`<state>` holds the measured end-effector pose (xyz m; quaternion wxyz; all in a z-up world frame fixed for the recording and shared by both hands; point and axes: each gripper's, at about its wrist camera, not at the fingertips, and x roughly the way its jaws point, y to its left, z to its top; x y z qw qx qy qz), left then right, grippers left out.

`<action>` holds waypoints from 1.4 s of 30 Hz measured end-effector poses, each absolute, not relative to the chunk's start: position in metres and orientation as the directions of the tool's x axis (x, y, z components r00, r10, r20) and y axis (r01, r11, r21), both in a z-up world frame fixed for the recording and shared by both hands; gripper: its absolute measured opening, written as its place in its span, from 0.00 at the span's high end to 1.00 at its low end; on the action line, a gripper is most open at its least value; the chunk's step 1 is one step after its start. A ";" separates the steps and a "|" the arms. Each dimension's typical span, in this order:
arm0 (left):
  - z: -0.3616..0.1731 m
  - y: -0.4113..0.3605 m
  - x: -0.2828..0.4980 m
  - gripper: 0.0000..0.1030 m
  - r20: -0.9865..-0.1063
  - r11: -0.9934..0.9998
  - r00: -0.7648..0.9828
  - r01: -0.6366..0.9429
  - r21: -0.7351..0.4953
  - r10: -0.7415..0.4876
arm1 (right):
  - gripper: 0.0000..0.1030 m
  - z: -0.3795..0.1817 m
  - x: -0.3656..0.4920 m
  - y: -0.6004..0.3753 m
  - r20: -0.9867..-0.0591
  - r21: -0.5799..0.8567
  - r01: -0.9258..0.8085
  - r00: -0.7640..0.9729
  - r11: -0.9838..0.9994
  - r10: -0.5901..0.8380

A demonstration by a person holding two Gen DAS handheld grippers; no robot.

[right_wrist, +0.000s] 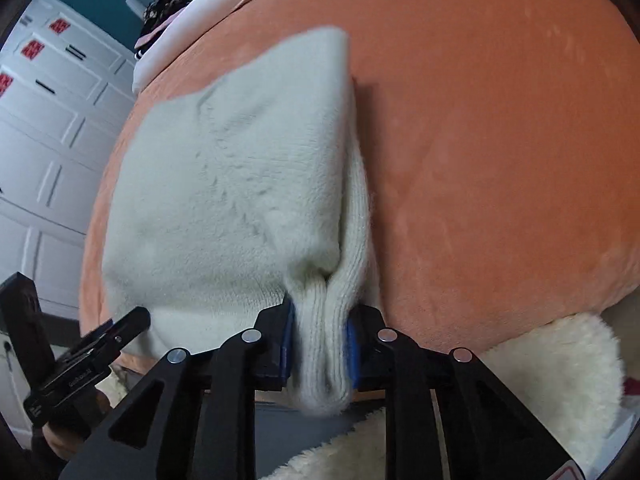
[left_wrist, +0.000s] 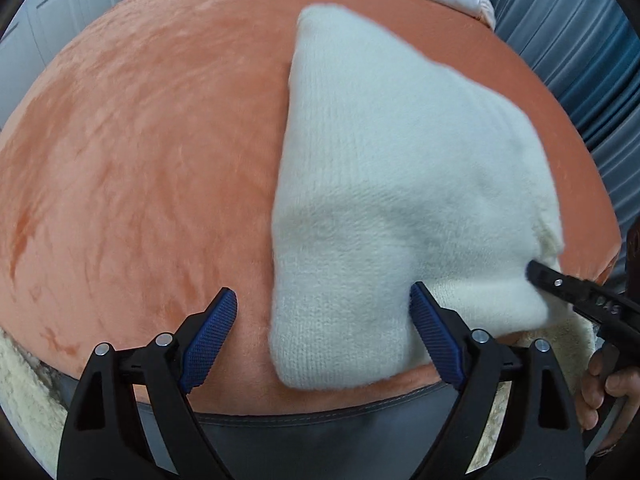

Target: Fold small clothes

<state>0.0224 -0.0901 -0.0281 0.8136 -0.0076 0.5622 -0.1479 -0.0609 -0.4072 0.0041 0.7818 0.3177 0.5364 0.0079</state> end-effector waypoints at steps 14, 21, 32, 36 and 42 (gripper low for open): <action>0.010 -0.124 0.060 0.19 -0.892 0.961 0.411 0.264 -0.079 -0.187 | 0.94 0.029 -0.002 -0.377 -0.940 0.177 0.162 0.319 0.971 0.118; 0.019 -0.108 0.061 0.20 -0.887 0.954 0.369 0.218 -0.206 -0.277 | 0.89 0.079 -0.016 -0.392 -0.881 0.281 0.201 0.441 0.938 0.169; 0.002 -0.105 0.040 0.19 -0.919 0.957 0.309 0.226 -0.180 -0.245 | 0.86 0.063 -0.023 -0.399 -0.908 0.282 0.227 0.377 0.932 0.183; 0.029 -0.095 0.033 0.11 -0.874 0.936 0.354 0.240 -0.259 -0.333 | 0.20 0.094 -0.049 -0.418 -0.843 0.337 0.276 0.515 0.900 0.157; 0.001 -0.088 0.074 0.06 -0.857 0.916 0.322 0.131 -0.379 -0.401 | 0.17 0.039 -0.036 -0.434 -0.862 0.429 0.334 0.430 0.840 0.269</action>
